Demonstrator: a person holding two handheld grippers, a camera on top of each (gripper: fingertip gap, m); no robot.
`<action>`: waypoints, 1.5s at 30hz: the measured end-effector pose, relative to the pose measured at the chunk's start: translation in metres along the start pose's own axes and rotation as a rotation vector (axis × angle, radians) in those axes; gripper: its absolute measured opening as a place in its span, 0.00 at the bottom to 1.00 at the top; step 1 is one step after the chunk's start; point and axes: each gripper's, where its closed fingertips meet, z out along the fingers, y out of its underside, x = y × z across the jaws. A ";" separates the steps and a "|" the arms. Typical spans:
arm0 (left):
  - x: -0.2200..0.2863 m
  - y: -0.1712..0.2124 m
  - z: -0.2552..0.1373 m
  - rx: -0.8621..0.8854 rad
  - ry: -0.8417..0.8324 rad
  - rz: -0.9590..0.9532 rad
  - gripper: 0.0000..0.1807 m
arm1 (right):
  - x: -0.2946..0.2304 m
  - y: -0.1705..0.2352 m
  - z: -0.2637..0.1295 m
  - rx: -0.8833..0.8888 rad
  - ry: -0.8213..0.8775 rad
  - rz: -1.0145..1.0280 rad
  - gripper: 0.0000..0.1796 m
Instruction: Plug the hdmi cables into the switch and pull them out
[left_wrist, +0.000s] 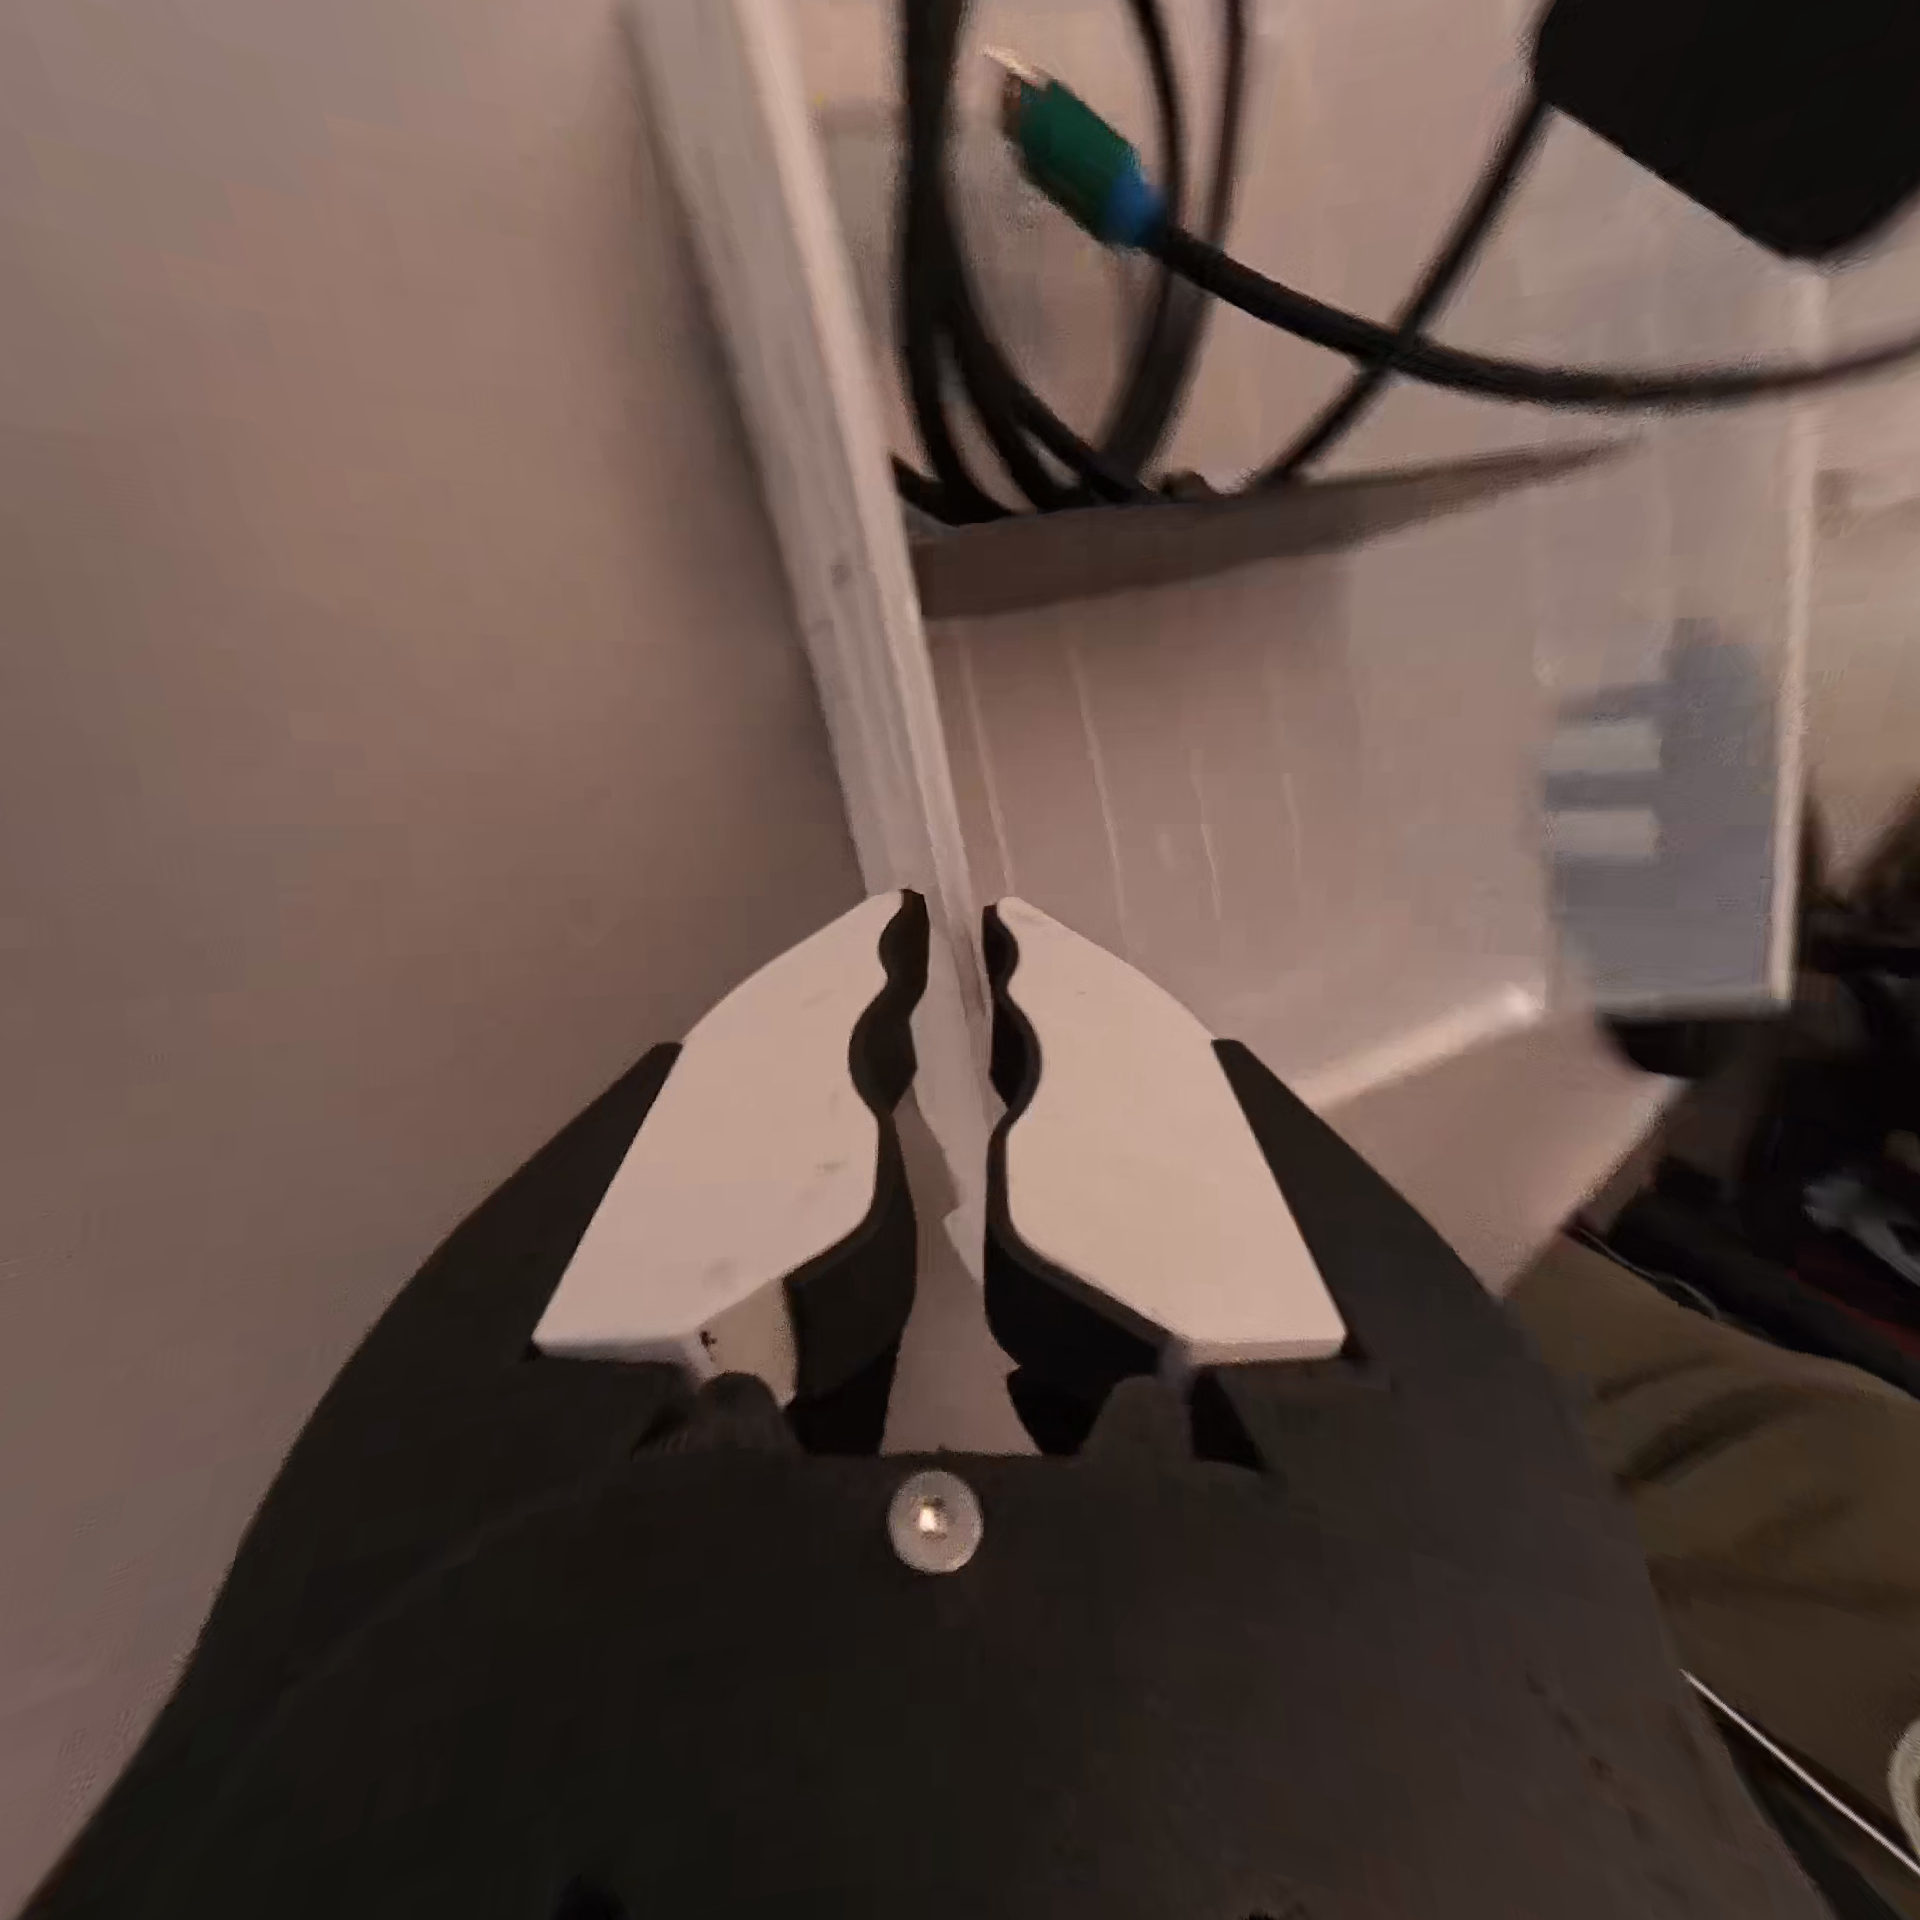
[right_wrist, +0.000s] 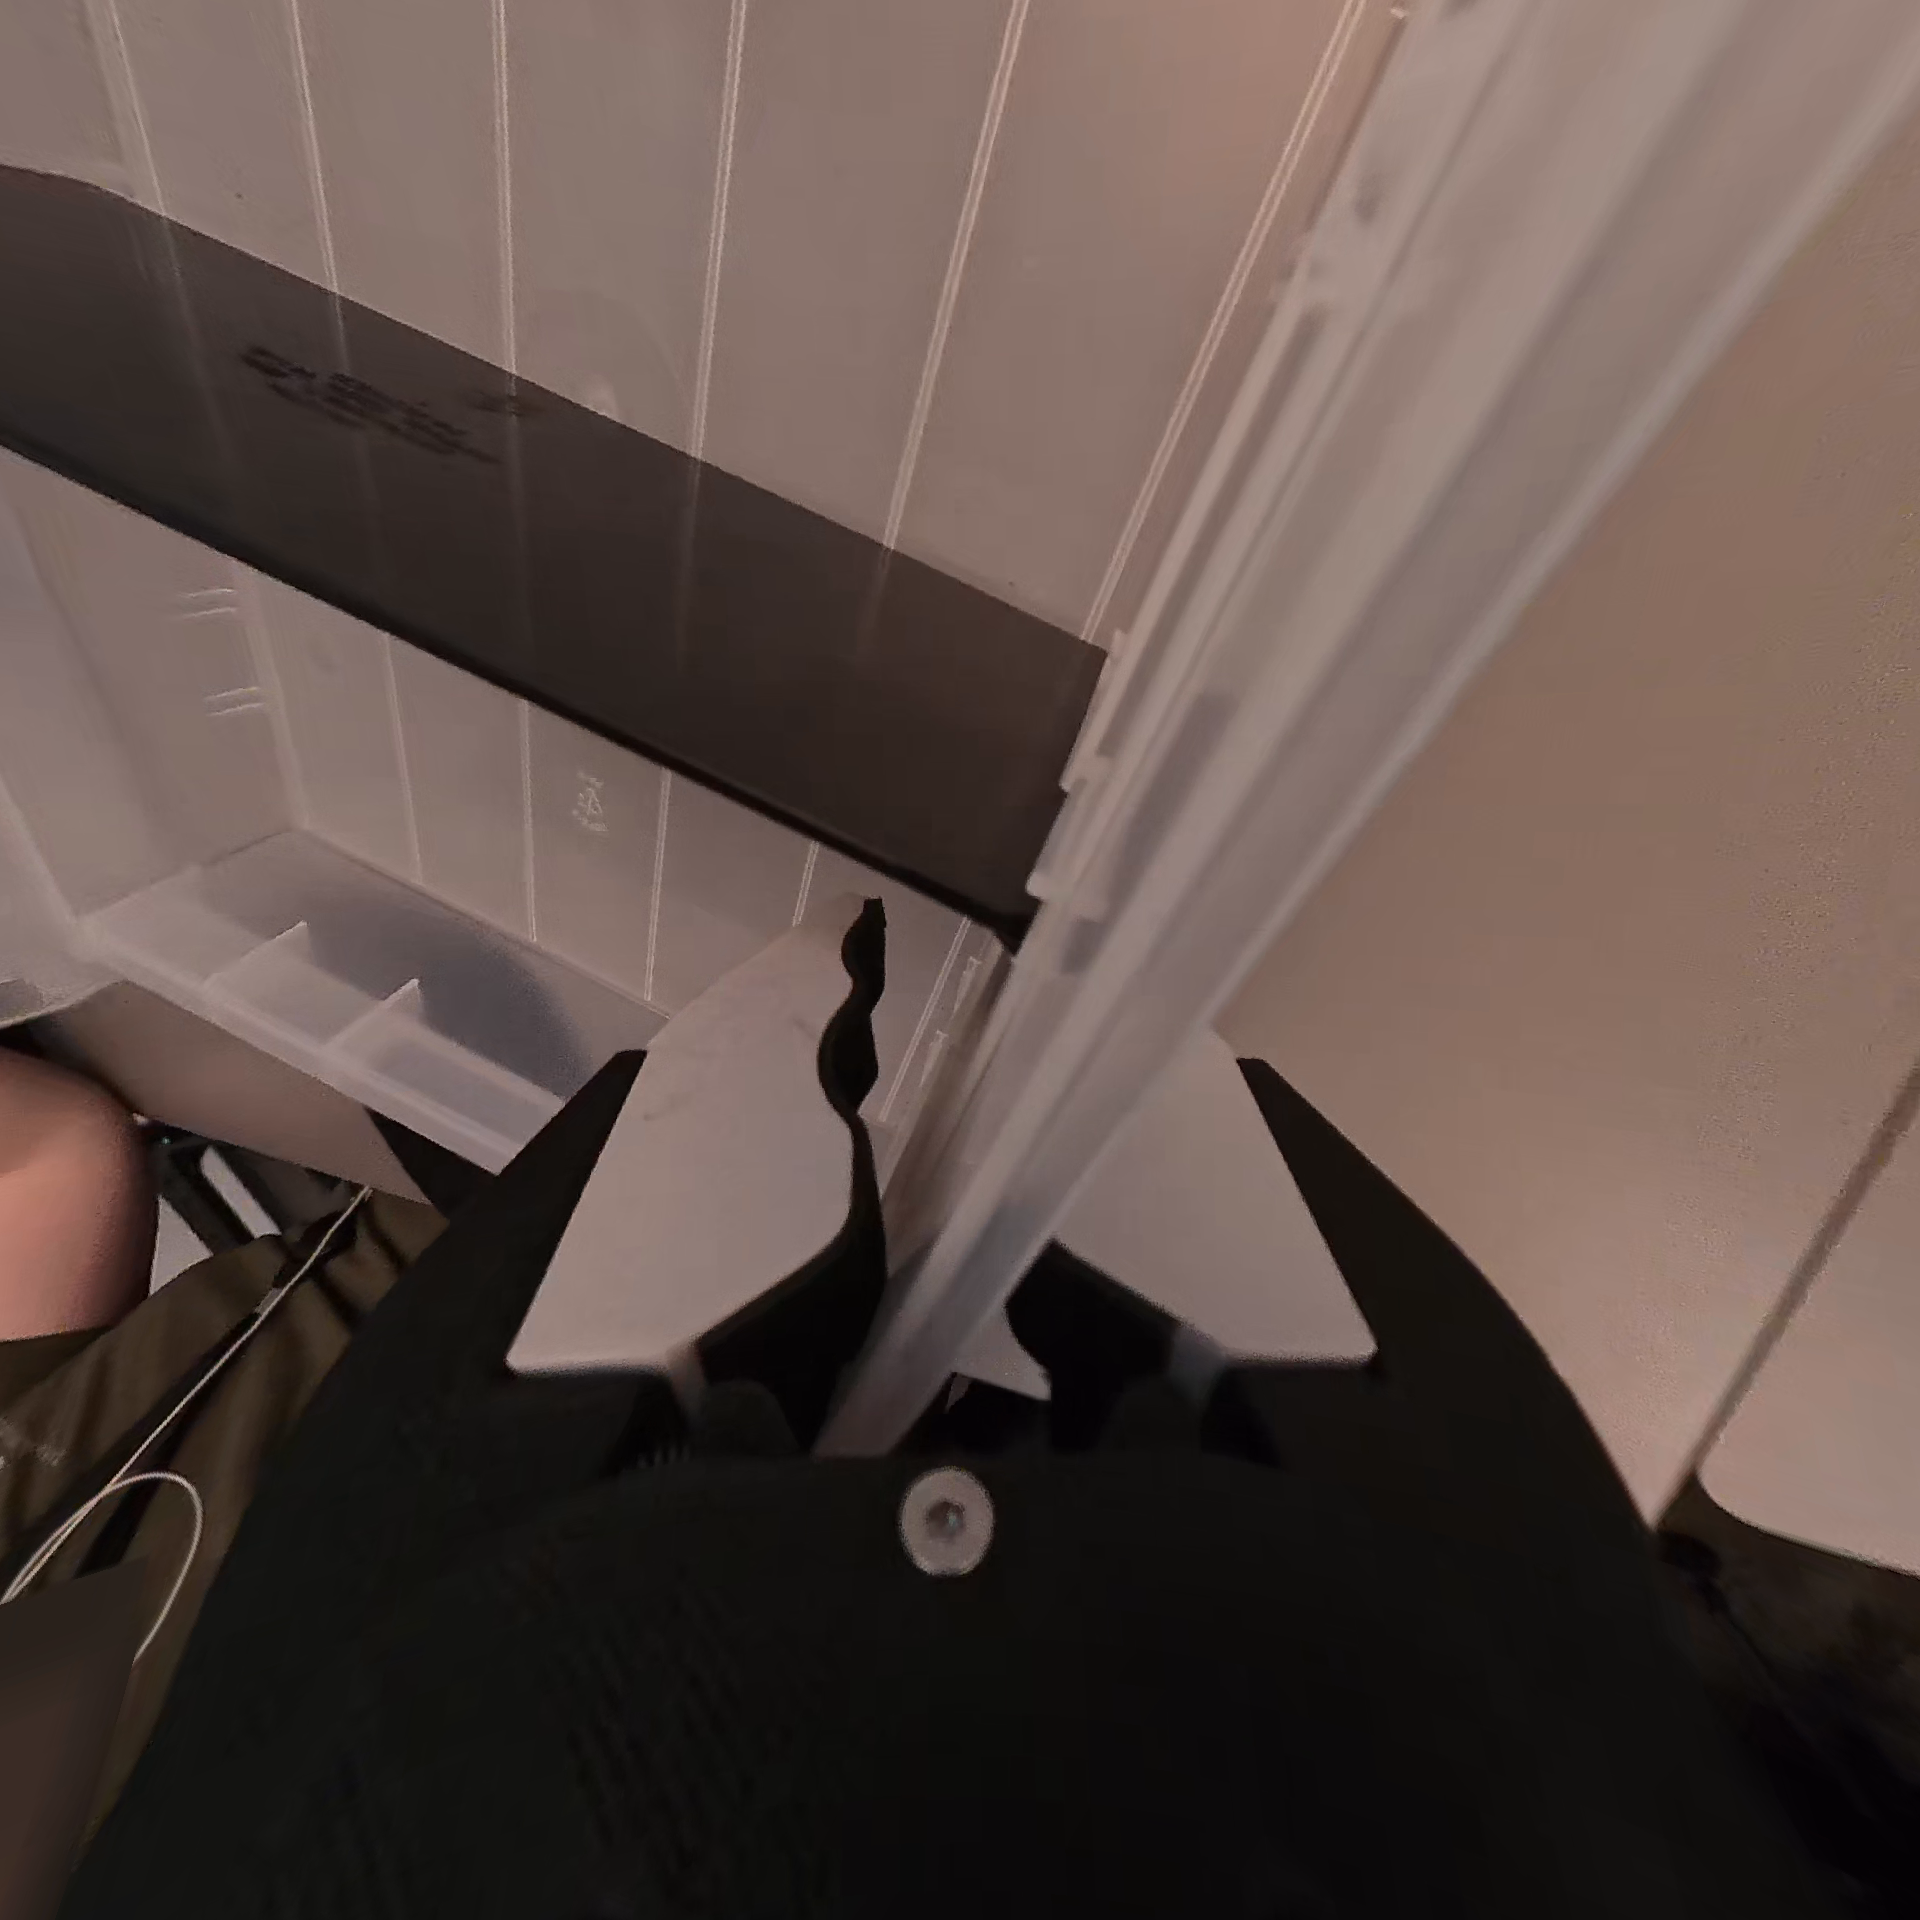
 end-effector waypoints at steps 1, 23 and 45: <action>-0.022 0.004 -0.010 0.013 -0.068 -0.018 0.03 | -0.009 -0.002 0.007 -0.007 -0.010 -0.020 0.12; -0.227 0.183 -0.174 0.508 -0.231 -0.759 0.06 | -0.063 -0.047 0.049 -0.185 0.098 -0.297 0.13; -0.246 0.177 -0.180 0.615 -0.268 -0.764 0.07 | -0.079 -0.041 0.054 -0.237 0.104 -0.340 0.13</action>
